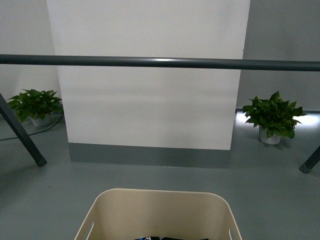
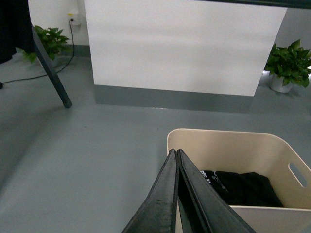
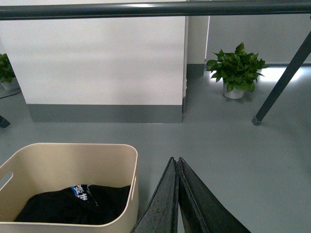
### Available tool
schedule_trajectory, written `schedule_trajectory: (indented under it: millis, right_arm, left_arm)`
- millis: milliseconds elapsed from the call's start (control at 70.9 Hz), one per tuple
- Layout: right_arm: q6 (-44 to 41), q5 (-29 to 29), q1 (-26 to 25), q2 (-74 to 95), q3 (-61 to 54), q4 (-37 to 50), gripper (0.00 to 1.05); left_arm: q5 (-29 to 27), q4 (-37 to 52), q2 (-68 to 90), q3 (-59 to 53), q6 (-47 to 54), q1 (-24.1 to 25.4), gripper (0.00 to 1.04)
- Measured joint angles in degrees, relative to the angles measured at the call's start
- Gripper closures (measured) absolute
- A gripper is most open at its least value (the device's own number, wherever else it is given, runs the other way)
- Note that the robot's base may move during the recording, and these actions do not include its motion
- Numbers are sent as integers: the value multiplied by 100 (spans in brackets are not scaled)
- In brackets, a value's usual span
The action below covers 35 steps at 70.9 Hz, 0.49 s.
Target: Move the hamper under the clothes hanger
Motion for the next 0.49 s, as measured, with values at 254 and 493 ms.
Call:
schedule_trajectory:
  millis: [254,493]
  right_arm:
    - [-4,0,0,-9,0,-22,86]
    - [-4,0,0,-9,0,-22,44]
  left_arm:
    - [0,-2,-9,0,0,0,85]
    - [-2,-2,-9,0,0,0,42]
